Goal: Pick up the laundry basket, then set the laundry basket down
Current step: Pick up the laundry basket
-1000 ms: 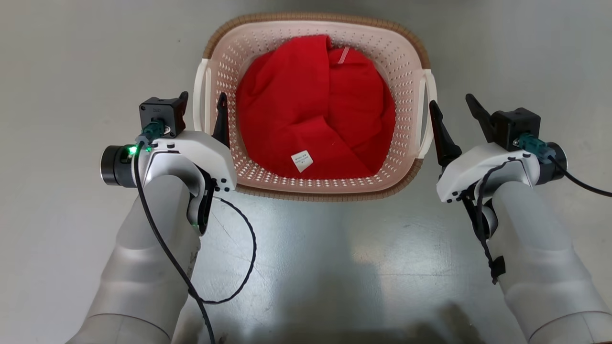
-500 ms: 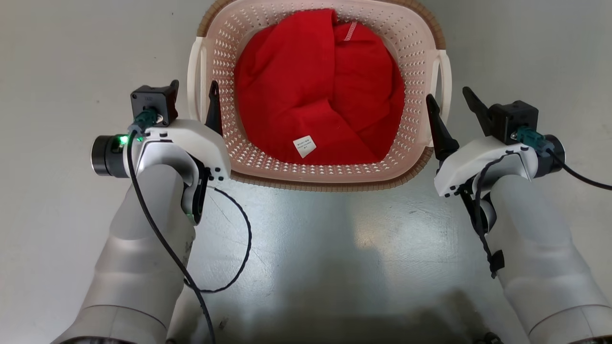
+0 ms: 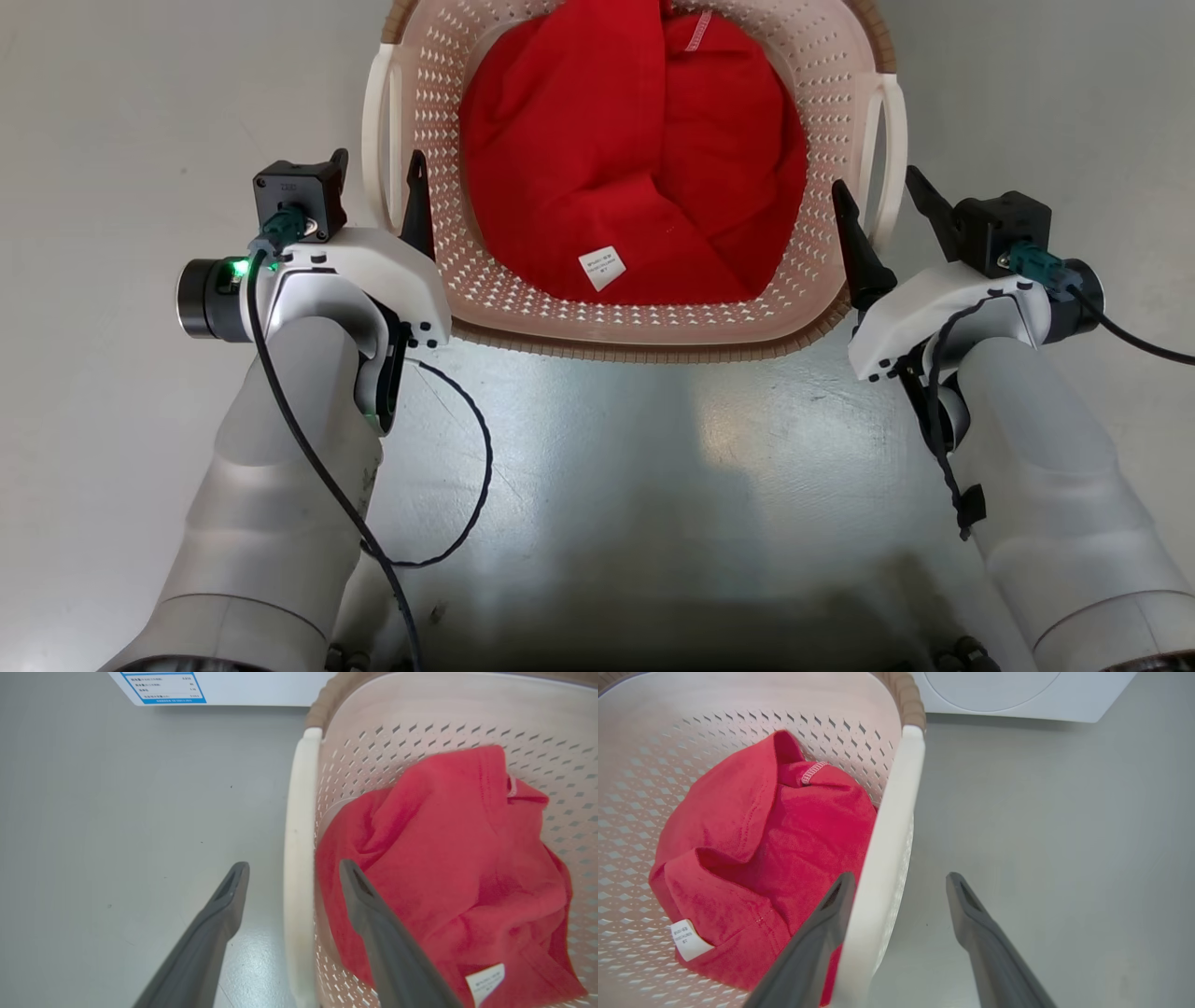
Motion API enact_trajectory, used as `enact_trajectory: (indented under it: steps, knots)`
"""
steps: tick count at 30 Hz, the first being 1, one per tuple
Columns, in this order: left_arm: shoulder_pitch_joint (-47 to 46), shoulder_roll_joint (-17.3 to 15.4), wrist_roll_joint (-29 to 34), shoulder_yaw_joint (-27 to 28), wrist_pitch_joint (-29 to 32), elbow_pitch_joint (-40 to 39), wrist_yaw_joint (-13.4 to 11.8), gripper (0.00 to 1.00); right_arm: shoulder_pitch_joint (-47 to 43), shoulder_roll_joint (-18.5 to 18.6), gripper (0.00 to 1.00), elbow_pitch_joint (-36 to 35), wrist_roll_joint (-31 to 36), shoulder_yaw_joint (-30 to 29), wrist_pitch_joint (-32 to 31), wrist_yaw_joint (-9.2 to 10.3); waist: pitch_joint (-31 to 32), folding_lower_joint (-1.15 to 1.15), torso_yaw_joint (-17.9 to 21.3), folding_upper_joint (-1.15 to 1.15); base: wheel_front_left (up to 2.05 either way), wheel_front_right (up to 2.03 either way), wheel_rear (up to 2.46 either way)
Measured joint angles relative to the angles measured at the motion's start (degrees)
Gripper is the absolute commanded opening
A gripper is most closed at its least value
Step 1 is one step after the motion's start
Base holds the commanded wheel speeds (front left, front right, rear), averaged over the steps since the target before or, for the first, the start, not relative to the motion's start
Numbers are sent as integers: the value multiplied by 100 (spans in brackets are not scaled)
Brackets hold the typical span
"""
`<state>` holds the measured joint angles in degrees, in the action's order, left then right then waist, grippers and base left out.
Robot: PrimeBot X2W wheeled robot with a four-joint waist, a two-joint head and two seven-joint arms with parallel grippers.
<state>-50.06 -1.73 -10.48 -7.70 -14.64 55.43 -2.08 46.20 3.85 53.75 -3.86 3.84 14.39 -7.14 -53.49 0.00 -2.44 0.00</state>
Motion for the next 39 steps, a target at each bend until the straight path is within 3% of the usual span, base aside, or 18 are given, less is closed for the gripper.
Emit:
enact_trajectory:
  steps: [21,26,27,28,29,30,39]
  knots:
    - [-104,30,-15,-16,0,-125,0,100,110,14,100,8,-152,146,1,0,-168,0,-64,0,0,0,0]
    - [-129,31,-40,-114,-8,-80,-144,100,110,16,100,-1,-261,233,1,0,-188,0,-66,0,0,0,0]
    - [-132,33,-71,-144,-7,-56,-143,100,110,16,87,7,-297,250,1,0,-194,0,-69,0,0,0,0]
    - [-137,33,-82,-177,-7,-45,-140,88,110,18,24,23,-360,264,1,0,-201,0,-75,0,0,0,0]
    - [-146,32,-118,-192,-7,-46,-133,30,110,18,0,36,-409,291,1,0,-208,0,-76,0,0,0,0]
    - [-159,32,-171,-214,-7,-47,-80,0,112,19,0,69,-439,337,1,0,-214,0,-73,0,0,0,0]
    - [-166,54,-480,-487,0,4,-27,0,107,57,0,130,-992,604,23,19,-57,0,-45,0,0,0,0]
